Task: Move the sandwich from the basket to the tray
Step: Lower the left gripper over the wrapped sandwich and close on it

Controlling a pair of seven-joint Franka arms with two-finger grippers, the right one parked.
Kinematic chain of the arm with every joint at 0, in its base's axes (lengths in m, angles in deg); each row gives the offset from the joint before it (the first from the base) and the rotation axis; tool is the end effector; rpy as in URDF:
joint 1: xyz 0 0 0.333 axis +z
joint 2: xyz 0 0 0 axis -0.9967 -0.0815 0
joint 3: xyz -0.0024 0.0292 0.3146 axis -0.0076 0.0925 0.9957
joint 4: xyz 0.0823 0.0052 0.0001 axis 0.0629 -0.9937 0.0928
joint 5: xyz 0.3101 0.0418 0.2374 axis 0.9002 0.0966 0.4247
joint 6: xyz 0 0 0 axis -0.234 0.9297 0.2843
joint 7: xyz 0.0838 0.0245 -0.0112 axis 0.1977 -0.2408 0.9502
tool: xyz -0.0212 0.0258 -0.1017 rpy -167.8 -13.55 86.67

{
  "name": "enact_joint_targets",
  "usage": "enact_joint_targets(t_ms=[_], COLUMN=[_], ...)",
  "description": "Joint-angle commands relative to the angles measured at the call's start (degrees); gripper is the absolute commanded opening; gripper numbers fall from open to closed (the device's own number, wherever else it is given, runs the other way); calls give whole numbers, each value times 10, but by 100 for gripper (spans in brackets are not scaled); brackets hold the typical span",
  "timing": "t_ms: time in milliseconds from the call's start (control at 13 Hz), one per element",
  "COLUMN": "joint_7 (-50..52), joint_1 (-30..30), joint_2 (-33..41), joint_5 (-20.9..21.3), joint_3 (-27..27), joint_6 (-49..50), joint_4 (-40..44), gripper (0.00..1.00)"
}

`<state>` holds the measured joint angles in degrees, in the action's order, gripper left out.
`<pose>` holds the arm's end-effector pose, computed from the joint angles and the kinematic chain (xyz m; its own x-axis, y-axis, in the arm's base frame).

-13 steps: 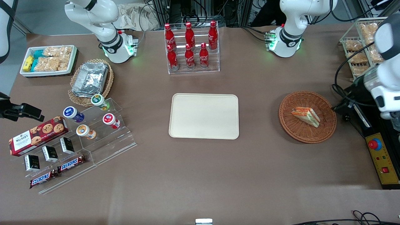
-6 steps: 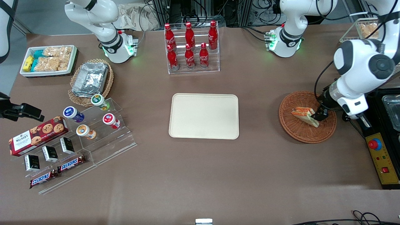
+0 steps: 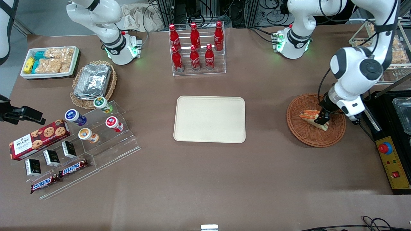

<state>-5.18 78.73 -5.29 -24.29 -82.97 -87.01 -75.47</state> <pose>0.4842 -0.0052 0.3037 0.3875 0.9217 0.0175 0.9206 -0.3879 0.0455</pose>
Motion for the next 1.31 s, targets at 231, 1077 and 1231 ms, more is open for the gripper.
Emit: enact_joint_targets(t_ms=[231, 1077, 1231], joint_7=[14, 1, -31], joint_1=[2, 2, 1], joint_2=[-46, -43, -15], joint_5=[6, 8, 11], joint_3=[22, 25, 25], joint_6=[-116, -138, -63], joint_4=[-43, -33, -7], gripper=[100, 0, 0])
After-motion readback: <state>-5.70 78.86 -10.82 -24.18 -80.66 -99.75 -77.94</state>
